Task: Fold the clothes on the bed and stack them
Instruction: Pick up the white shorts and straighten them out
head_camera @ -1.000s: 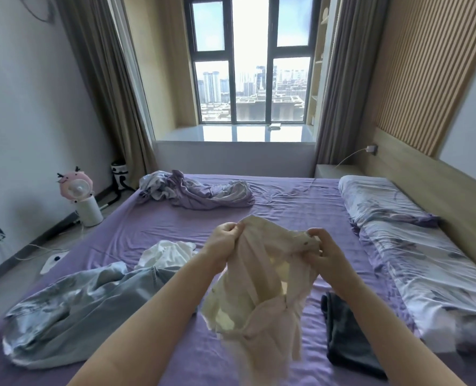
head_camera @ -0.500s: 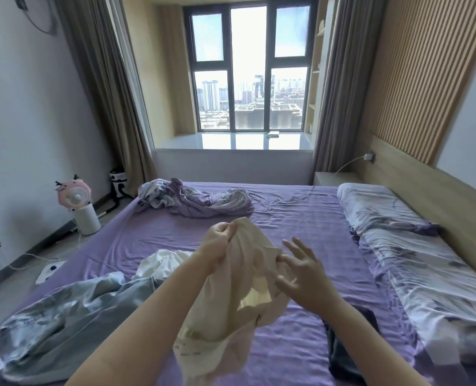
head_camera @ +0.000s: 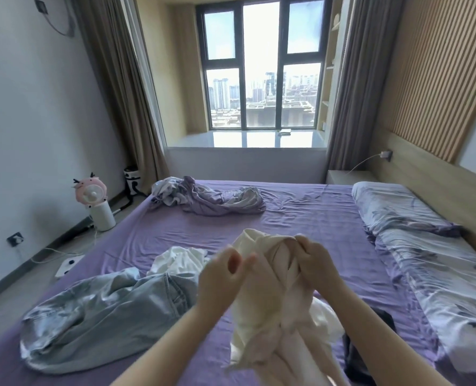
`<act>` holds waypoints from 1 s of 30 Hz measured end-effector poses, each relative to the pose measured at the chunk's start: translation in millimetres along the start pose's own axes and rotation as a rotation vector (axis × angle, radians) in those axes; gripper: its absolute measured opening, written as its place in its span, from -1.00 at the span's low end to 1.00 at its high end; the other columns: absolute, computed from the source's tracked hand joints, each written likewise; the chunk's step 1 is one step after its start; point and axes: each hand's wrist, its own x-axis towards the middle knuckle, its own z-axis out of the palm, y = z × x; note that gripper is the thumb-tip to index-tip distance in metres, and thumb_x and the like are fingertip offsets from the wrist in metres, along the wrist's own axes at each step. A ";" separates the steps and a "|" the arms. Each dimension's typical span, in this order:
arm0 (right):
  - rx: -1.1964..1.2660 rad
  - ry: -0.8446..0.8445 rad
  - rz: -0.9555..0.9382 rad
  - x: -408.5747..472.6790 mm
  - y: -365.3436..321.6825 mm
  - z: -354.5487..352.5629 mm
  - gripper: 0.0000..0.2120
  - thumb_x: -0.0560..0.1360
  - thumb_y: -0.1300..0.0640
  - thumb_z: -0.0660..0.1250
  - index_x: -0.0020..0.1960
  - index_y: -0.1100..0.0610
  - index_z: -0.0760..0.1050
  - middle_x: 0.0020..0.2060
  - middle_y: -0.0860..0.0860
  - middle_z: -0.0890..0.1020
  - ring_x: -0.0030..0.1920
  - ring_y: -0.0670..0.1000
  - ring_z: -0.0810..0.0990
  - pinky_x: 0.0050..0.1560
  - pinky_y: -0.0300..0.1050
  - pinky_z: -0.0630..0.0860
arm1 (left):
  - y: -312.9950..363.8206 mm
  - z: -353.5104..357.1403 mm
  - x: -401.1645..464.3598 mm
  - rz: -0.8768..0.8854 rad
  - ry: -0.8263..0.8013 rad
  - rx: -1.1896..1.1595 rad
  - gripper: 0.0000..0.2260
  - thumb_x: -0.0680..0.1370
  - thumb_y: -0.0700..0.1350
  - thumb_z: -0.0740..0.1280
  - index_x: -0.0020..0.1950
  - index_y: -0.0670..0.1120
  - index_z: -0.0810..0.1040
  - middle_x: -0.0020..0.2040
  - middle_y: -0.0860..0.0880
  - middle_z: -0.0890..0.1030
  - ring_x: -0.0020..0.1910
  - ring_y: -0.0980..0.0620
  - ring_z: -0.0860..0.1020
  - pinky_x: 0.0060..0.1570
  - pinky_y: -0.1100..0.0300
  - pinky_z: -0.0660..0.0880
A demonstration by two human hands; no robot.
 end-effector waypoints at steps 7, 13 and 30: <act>0.270 -0.015 0.111 -4.6 2.7 0.1 -0.75 0.58 0.16 0.21 -0.16 0.30 0.52 -0.37 0.06 0.48 -0.34 -0.08 0.39 -0.28 -0.17 0.34 | 32.4 32.0 -18.8 -0.390 -0.378 -0.178 -0.71 0.37 0.22 0.45 -0.16 0.05 0.50 -0.25 0.16 0.57 -0.24 0.25 0.52 -0.29 0.42 0.42; 0.361 0.005 0.164 -10.7 27.8 -36.6 -0.74 0.57 0.13 0.23 -0.13 0.32 0.54 -0.33 0.10 0.52 -0.28 -0.03 0.45 -0.23 -0.14 0.39 | 33.3 33.0 11.4 -0.319 -0.425 -0.301 -0.92 0.55 -0.25 0.29 -0.11 -0.15 0.56 -0.35 0.04 0.49 -0.33 0.12 0.44 -0.36 0.39 0.36; -0.232 0.006 -0.175 -42.0 21.4 12.4 -0.50 0.39 -0.18 0.28 0.11 0.19 0.55 0.02 0.03 0.60 0.05 0.02 0.51 0.06 -0.11 0.42 | 61.6 18.3 62.1 -0.043 -0.453 -0.274 -0.77 0.60 -0.15 0.26 -0.26 -0.05 0.43 -0.37 0.09 0.38 -0.41 0.24 0.33 -0.33 0.38 0.28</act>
